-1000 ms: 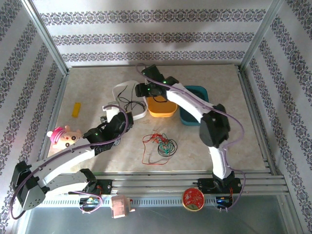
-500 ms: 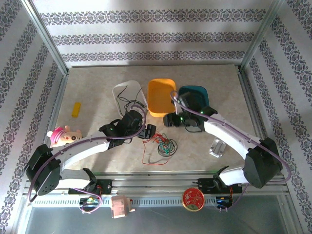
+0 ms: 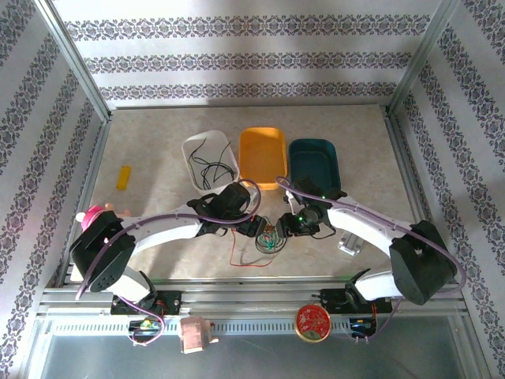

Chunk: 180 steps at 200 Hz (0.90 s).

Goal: Untangle the cables

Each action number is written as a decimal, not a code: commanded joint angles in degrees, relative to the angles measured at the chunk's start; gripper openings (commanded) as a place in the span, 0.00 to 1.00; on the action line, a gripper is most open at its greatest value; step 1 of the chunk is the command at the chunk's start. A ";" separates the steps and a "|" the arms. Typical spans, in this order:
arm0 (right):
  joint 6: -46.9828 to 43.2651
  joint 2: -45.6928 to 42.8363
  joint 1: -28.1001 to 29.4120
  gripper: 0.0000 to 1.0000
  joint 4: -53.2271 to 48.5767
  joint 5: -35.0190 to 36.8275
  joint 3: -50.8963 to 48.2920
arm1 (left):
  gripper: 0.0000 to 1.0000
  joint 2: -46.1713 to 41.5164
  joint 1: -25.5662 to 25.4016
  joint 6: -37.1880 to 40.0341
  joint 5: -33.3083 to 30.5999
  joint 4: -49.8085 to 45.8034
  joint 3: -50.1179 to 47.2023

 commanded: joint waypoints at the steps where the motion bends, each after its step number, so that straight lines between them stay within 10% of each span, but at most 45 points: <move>1: 0.83 3.15 0.30 0.53 -1.77 4.73 0.88 | 0.80 2.24 -0.77 1.33 -1.77 1.25 1.20; 66: 0.11 13.83 4.87 0.48 -5.45 11.97 5.15 | 0.66 7.98 -0.77 -0.29 -7.54 1.63 1.44; 117: 3.35 13.51 3.80 0.00 -3.66 17.53 3.28 | 0.56 8.48 -0.77 -1.72 -10.45 2.31 -0.59; 180: 8.29 -3.20 -5.44 0.00 -4.10 29.75 0.60 | 0.25 9.92 -0.68 -1.97 -12.73 1.95 -1.67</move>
